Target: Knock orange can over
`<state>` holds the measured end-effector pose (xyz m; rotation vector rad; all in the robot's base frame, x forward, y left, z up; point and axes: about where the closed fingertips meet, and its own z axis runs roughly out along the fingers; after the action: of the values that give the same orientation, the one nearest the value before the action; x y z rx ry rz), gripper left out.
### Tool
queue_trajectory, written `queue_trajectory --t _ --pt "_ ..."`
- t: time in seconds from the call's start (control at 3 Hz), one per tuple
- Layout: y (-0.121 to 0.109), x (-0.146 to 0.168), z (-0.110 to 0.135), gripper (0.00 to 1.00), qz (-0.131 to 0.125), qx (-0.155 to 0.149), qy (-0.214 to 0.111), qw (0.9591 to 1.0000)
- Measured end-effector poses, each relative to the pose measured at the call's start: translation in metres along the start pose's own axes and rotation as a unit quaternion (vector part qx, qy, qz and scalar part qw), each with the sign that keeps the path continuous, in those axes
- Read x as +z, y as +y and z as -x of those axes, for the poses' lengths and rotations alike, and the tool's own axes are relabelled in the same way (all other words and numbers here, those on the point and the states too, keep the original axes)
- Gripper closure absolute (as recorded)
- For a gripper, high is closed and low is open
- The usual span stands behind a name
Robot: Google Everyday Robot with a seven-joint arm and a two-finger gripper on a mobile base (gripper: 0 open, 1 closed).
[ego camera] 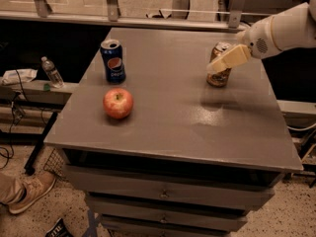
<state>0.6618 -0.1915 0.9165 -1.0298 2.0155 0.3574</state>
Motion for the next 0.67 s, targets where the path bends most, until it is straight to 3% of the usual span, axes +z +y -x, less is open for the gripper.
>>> queue_trajectory --t 0.33,0.67 --pt "0.0023 0.0116 -0.0031 0.16 0.016 0.005 0.009 0.9998" --pt "0.0045 0.0206 -0.0061 0.38 0.028 0.009 0.014 0.9995"
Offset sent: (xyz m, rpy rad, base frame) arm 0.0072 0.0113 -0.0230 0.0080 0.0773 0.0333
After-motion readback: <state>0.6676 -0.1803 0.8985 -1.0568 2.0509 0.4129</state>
